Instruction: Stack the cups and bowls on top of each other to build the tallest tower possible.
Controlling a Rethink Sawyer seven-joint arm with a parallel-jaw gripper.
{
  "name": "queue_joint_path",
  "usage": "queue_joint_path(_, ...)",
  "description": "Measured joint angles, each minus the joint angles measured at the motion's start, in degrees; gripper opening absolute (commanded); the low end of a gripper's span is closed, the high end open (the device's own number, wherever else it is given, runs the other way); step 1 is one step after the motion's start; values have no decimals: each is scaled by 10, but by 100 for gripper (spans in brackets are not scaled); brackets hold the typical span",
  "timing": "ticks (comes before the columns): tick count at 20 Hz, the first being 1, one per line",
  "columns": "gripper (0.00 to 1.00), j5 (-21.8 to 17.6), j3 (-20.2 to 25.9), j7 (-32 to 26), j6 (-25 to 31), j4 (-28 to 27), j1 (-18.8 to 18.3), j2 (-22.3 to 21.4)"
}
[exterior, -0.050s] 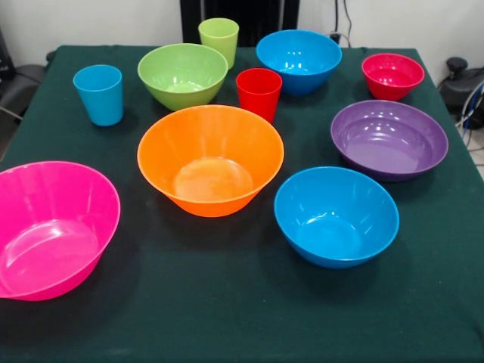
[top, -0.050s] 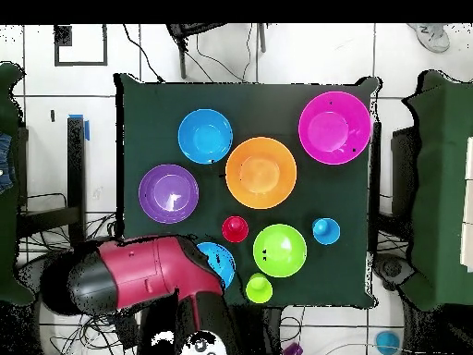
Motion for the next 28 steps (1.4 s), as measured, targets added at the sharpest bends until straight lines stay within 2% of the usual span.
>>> queue_joint_path(8, 100, -1, 0, 0, -23, 1, -15, 26)
queue_joint_path(13, 100, 0, 0, 0, -76, 17, -37, 45)
queue_joint_path(18, 100, -7, -3, 0, -106, 37, -40, 49)
queue_joint_path(28, 100, -59, -4, 0, -171, 90, -44, 55)
